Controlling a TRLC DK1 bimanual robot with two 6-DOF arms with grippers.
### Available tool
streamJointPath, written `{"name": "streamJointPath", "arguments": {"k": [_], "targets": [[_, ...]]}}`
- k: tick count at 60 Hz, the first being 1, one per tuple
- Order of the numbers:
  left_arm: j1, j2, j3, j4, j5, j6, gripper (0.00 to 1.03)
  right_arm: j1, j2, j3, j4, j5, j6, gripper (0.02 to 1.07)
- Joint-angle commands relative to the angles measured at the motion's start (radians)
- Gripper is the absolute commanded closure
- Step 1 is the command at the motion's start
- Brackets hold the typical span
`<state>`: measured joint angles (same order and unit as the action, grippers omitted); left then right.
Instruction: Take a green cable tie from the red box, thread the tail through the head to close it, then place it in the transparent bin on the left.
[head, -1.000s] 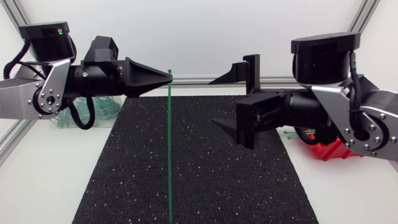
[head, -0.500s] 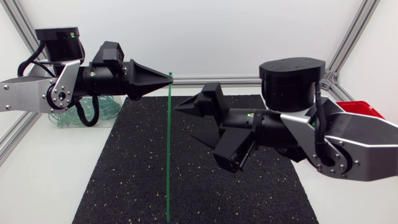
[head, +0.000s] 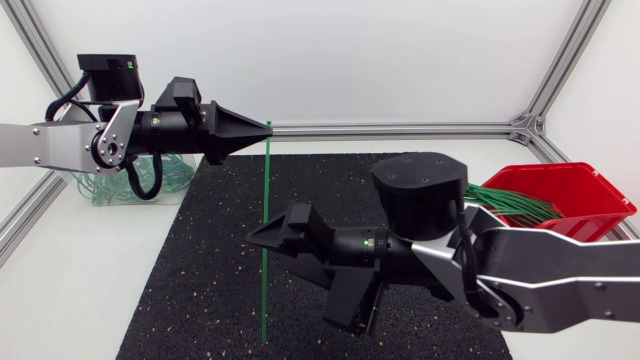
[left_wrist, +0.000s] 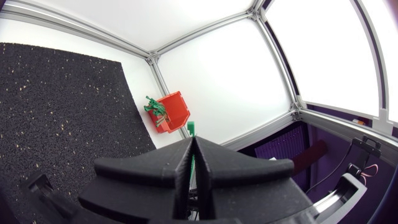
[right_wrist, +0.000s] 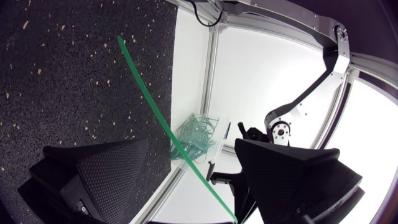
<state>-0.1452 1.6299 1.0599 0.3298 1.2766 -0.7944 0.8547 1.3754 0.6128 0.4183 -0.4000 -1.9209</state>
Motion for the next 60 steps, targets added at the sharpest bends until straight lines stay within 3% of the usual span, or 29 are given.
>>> {"name": "streamJointPath", "arguments": {"k": [1,21,34,40,45,60], "targets": [[0.018,0.030,0.058,-0.023,0.018,-0.045,1.00,0.009,0.027,-0.042,0.047,-0.042,-0.036,0.12],[0.030,0.070,0.091,-0.023,0.018,-0.135,1.00,0.027,0.132,-0.125,0.244,-0.111,-0.036,0.17],[0.035,0.073,0.091,-0.023,0.020,-0.138,1.00,0.033,0.136,-0.140,0.266,-0.111,-0.033,0.65],[0.035,0.073,0.092,-0.025,0.020,-0.138,1.00,0.035,0.136,-0.150,0.286,-0.106,-0.030,0.67],[0.035,0.071,0.092,-0.026,0.021,-0.138,1.00,0.044,0.134,-0.154,0.290,-0.103,-0.032,0.81],[0.033,0.056,0.081,-0.028,0.023,-0.138,1.00,0.063,0.132,-0.163,0.293,-0.072,-0.030,0.83]]}}
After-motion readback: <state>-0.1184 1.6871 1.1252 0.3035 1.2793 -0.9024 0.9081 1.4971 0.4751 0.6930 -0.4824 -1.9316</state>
